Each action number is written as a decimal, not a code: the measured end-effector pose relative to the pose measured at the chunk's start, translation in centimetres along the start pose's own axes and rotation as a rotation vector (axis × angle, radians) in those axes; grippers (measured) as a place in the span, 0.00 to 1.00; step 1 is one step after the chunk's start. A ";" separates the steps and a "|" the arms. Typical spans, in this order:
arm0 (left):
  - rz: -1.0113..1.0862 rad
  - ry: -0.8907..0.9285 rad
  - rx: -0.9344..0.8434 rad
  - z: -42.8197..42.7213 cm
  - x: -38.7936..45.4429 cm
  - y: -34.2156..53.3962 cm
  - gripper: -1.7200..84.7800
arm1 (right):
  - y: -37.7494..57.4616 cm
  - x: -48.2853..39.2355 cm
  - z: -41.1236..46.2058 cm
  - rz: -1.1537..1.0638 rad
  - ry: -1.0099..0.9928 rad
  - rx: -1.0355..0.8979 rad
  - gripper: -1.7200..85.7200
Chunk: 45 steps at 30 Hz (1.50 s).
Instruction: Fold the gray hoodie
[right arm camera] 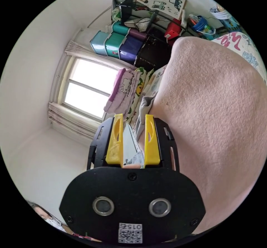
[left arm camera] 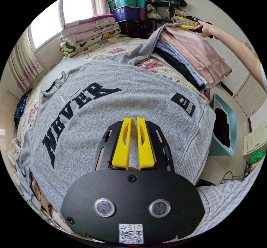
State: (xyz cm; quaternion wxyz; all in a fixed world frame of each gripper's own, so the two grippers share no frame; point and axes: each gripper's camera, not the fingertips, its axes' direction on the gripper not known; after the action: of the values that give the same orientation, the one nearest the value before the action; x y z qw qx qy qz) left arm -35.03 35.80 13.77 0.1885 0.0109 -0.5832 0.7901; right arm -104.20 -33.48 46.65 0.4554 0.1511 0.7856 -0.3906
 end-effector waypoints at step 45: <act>-0.594 0.999 0.314 14.7 -33.2 28.8 0.09 | 94.8 28.6 8.1 -1.461 0.417 -0.803 0.07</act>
State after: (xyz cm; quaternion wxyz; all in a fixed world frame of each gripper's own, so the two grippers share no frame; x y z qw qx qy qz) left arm -16.13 5.59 -15.83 0.6486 -0.1714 -0.2726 0.6896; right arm -58.57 18.61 -24.59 -0.0449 -0.4965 0.8322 -0.2426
